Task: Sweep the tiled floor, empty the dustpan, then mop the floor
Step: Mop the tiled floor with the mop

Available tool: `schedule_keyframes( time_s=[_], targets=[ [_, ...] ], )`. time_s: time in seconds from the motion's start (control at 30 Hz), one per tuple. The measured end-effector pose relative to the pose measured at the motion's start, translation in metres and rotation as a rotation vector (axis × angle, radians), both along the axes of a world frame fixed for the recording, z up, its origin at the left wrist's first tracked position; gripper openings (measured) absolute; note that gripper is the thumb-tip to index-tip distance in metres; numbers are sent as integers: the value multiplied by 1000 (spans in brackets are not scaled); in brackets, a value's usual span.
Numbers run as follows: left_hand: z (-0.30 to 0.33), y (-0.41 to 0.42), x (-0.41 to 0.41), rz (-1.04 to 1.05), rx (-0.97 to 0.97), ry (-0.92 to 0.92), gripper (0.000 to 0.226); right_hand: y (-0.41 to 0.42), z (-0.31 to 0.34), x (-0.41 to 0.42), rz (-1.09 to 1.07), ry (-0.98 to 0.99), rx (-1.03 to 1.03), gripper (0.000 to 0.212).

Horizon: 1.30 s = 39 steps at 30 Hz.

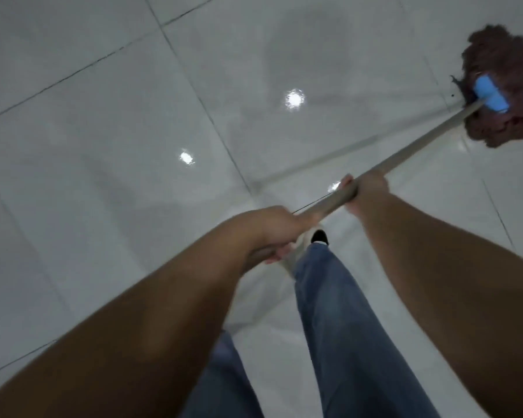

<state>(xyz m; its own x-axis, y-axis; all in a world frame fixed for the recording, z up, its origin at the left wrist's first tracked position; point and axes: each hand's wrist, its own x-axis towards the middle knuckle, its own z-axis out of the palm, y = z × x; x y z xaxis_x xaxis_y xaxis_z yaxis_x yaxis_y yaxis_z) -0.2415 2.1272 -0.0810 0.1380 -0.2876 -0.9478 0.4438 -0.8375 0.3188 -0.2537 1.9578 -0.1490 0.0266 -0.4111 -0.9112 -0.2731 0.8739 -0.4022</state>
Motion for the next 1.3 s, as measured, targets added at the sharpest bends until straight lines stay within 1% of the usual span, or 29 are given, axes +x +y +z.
schedule_keyframes(
  time_s=[0.07, 0.13, 0.23, 0.3, 0.37, 0.43, 0.5, 0.57, 0.67, 0.77, 0.83, 0.93, 1.0, 1.13, 1.2, 1.3],
  targets=[
    [11, 84, -12, -26, 42, 9, 57, 80, 7, -12, -18, -64, 79, 20],
    [28, 169, -28, -55, 82, 19, 59, 163, 19, -25, 6, -59, 127, 28],
    [65, 303, -55, -1, 157, 44, 56, 297, 42, -43, 129, -3, 172, 18],
    [92, 388, -76, 64, 234, 68, 53, 386, 56, -58, 232, 1, 217, 20],
    [122, 462, -102, 113, 322, 95, 52, 467, 74, -76, 331, 30, 266, 27],
    [147, 522, -132, 173, 375, 132, 52, 533, 92, -97, 391, 33, 334, 34],
    [163, 563, -164, 253, 415, 172, 52, 579, 107, -120, 433, 21, 375, 39],
    [168, 581, -189, 307, 457, 214, 51, 602, 113, -138, 500, 7, 365, 35],
    [162, 572, -205, 306, 416, 259, 53, 592, 112, -152, 537, -19, 366, 30],
    [160, 541, -198, 276, 354, 287, 58, 554, 113, -149, 522, -59, 475, 36],
    [160, 515, -182, 252, 312, 264, 58, 525, 117, -136, 492, -89, 503, 38],
    [160, 465, -144, 218, 287, 193, 57, 478, 121, -102, 439, -138, 474, 40],
    [159, 425, -116, 217, 276, 169, 54, 439, 125, -81, 421, -168, 472, 47],
    [156, 328, -70, 234, 221, 113, 59, 348, 144, -48, 538, -252, 380, 51],
    [157, 273, -54, 242, 184, 87, 59, 299, 161, -37, 610, -269, 302, 60],
    [159, 191, -29, 276, 121, 41, 58, 228, 190, -21, 673, -297, 209, 66]
  ],
)
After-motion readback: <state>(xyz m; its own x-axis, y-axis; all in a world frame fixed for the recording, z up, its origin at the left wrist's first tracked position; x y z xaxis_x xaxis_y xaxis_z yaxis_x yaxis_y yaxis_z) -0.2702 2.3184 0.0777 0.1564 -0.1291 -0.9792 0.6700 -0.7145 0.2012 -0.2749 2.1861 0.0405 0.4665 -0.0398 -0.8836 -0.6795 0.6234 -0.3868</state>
